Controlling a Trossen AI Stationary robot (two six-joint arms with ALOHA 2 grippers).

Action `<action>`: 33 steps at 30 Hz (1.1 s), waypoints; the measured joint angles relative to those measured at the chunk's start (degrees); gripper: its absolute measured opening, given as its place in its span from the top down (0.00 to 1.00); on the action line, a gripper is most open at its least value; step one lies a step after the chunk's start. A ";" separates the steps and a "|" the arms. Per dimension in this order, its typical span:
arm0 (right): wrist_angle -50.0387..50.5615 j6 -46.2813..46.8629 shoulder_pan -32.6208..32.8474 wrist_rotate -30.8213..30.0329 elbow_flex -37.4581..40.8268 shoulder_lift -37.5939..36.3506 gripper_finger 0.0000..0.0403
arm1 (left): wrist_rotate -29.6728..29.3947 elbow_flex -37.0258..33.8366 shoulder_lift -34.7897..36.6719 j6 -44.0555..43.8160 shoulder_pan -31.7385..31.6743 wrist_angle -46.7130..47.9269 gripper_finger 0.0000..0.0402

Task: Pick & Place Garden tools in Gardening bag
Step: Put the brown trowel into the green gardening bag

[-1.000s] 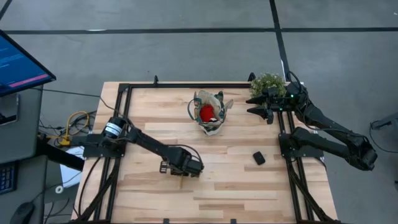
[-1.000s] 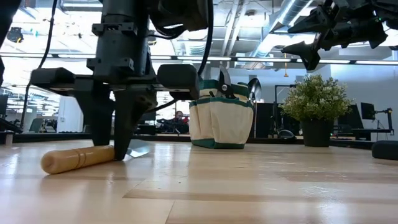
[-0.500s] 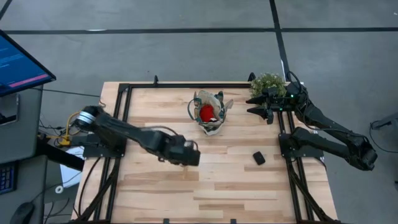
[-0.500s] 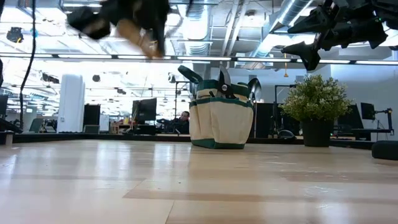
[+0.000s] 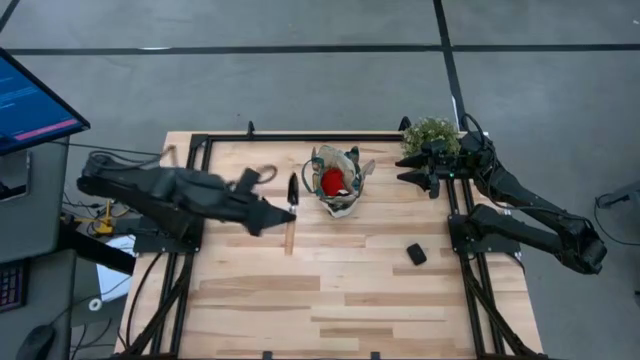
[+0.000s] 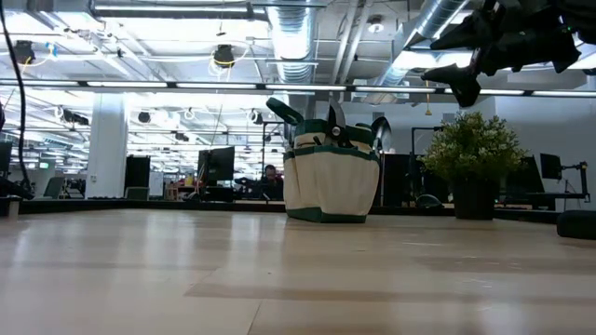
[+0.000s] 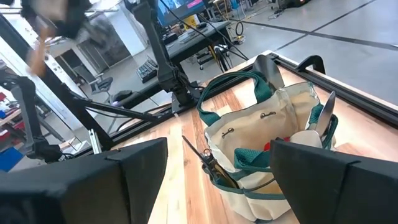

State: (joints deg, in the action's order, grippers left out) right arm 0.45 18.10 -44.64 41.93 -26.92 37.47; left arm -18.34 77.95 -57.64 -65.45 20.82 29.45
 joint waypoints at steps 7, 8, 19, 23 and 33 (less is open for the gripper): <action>0.02 2.13 0.00 -2.71 0.00 0.01 0.34 | 7.93 0.04 5.43 15.58 0.00 -19.53 0.84; 0.02 2.13 -0.02 -3.28 0.00 0.02 0.34 | 9.17 0.04 5.80 16.85 0.00 -21.18 0.84; 0.04 2.98 0.00 -7.52 0.00 0.02 0.34 | 32.89 0.04 4.02 21.57 0.15 -39.53 0.84; 1.37 3.96 0.00 -7.54 0.00 0.04 0.34 | 38.95 0.07 2.65 22.12 0.15 -42.21 0.84; 2.77 4.06 0.00 -7.72 0.00 1.24 0.34 | 26.97 0.07 1.75 34.33 -0.78 -41.76 0.83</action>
State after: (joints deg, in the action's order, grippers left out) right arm 3.21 22.15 -44.64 34.22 -26.92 38.71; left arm 8.63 78.02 -55.90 -31.13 20.04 -12.31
